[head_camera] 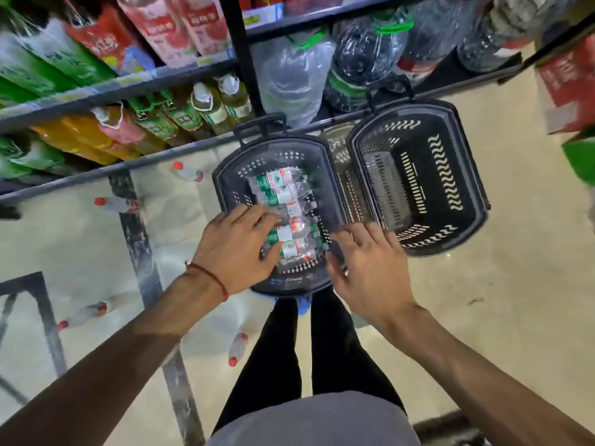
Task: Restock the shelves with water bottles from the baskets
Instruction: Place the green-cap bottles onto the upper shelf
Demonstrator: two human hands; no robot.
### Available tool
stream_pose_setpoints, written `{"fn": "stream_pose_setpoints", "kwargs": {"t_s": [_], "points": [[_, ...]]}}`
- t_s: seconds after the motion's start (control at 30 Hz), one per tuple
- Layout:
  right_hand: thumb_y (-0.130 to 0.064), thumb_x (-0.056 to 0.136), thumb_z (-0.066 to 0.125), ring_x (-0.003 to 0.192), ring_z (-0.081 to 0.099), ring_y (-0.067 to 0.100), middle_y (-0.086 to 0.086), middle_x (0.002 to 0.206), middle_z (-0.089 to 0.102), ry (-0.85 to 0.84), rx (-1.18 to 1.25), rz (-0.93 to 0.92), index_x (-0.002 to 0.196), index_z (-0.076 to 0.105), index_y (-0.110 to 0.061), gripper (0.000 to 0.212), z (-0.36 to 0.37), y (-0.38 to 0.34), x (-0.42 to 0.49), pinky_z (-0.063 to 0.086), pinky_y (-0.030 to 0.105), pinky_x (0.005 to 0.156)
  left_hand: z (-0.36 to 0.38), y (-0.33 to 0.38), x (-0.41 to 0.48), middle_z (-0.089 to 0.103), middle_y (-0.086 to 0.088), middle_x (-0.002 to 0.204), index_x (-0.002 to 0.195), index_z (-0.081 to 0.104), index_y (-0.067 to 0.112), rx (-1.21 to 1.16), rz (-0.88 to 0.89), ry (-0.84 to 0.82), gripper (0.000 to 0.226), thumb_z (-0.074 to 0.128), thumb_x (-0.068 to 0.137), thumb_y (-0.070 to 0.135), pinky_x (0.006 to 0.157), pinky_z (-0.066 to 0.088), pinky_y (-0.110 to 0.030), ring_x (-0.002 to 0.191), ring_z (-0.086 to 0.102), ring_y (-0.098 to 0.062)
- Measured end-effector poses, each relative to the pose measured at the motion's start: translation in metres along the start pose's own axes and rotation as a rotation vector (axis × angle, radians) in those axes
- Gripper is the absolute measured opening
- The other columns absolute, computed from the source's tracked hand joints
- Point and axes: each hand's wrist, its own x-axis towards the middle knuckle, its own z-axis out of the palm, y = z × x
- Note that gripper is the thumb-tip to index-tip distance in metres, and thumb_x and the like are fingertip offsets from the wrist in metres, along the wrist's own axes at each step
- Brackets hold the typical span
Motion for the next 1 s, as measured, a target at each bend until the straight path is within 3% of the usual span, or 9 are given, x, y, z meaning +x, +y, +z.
{"fn": "stream_pose_setpoints", "kwargs": {"t_s": [0.13, 0.33, 0.4, 0.5, 0.6, 0.67, 0.73, 0.9, 1.0], "points": [[-0.039, 0.096, 0.048, 0.106, 0.060, 0.029, 0.003, 0.110, 0.068, -0.092, 0.082, 0.071, 0.114, 0.070, -0.018, 0.036, 0.067, 0.000, 0.022, 0.049, 0.043, 0.090, 0.055, -0.016, 0.024, 0.068, -0.004, 0.111, 0.119, 0.068, 0.016, 0.014, 0.010, -0.028, 0.044, 0.055, 0.088, 0.044, 0.079, 0.052, -0.041, 0.103, 0.062, -0.029], [-0.034, 0.096, 0.062, 0.117, 0.063, 0.032, 0.008, 0.124, 0.069, -0.363, 0.563, 0.381, 0.123, 0.071, -0.019, 0.032, 0.220, -0.003, 0.065, 0.057, 0.044, 0.090, 0.164, -0.042, 0.043, 0.069, -0.005, 0.112, 0.120, 0.068, 0.013, 0.006, 0.035, -0.027, 0.044, 0.057, 0.087, 0.040, 0.083, 0.050, -0.042, 0.103, 0.062, -0.032], [-0.037, 0.098, 0.063, 0.115, 0.066, 0.032, 0.008, 0.119, 0.071, -0.450, 0.674, 0.536, 0.121, 0.072, -0.016, 0.032, 0.276, -0.002, 0.082, 0.055, 0.039, 0.091, 0.200, -0.057, 0.050, 0.069, -0.005, 0.116, 0.122, 0.069, 0.014, 0.008, 0.028, -0.036, 0.045, 0.056, 0.088, 0.041, 0.084, 0.050, -0.042, 0.106, 0.062, -0.032], [-0.032, 0.101, 0.066, 0.105, 0.061, 0.023, 0.005, 0.110, 0.063, -0.573, 0.893, 0.905, 0.128, 0.066, -0.006, 0.037, 0.349, -0.003, 0.106, 0.046, 0.026, 0.080, 0.247, -0.079, 0.059, 0.069, -0.007, 0.120, 0.124, 0.068, 0.014, 0.005, 0.024, -0.073, 0.046, 0.054, 0.090, 0.041, 0.086, 0.050, -0.042, 0.109, 0.062, -0.034], [-0.024, 0.106, 0.059, 0.127, 0.054, 0.024, 0.004, 0.143, 0.054, -0.670, 1.235, 1.184, 0.145, 0.057, -0.012, 0.041, 0.405, -0.003, 0.123, 0.053, 0.028, 0.087, 0.279, -0.096, 0.064, 0.070, -0.009, 0.114, 0.125, 0.068, 0.013, -0.018, 0.022, -0.055, 0.044, 0.054, 0.091, 0.038, 0.084, 0.054, -0.046, 0.106, 0.064, -0.036], [-0.034, 0.105, 0.061, 0.133, 0.053, 0.030, 0.008, 0.153, 0.050, -0.688, 1.336, 1.286, 0.145, 0.058, -0.024, 0.041, 0.438, -0.002, 0.129, 0.054, 0.037, 0.092, 0.293, -0.102, 0.065, 0.070, -0.008, 0.113, 0.126, 0.068, 0.016, -0.044, 0.010, -0.041, 0.044, 0.055, 0.091, 0.039, 0.085, 0.055, -0.045, 0.107, 0.064, -0.035], [-0.044, 0.100, 0.068, 0.128, 0.057, 0.031, 0.013, 0.147, 0.054, -0.666, 1.437, 1.364, 0.138, 0.059, -0.026, 0.043, 0.465, -0.002, 0.134, 0.056, 0.038, 0.088, 0.303, -0.107, 0.065, 0.071, -0.005, 0.110, 0.124, 0.069, 0.017, -0.060, -0.001, -0.017, 0.043, 0.056, 0.090, 0.040, 0.082, 0.055, -0.043, 0.104, 0.064, -0.033], [-0.049, 0.089, 0.076, 0.115, 0.063, 0.026, 0.009, 0.124, 0.065, -0.579, 1.584, 1.508, 0.105, 0.064, -0.019, 0.036, 0.504, -0.008, 0.142, 0.055, 0.045, 0.105, 0.322, -0.113, 0.064, 0.070, -0.002, 0.107, 0.116, 0.070, 0.018, -0.088, -0.024, -0.012, 0.037, 0.055, 0.091, 0.040, 0.080, 0.055, -0.040, 0.102, 0.065, -0.029], [-0.057, 0.078, 0.081, 0.106, 0.068, 0.025, 0.010, 0.120, 0.068, -0.536, 1.582, 1.558, 0.112, 0.068, -0.015, 0.056, 0.521, -0.009, 0.145, 0.062, 0.040, 0.093, 0.326, -0.111, 0.064, 0.069, 0.000, 0.104, 0.114, 0.071, 0.017, -0.116, -0.023, -0.023, 0.036, 0.056, 0.089, 0.039, 0.077, 0.052, -0.036, 0.097, 0.064, -0.027]]}}
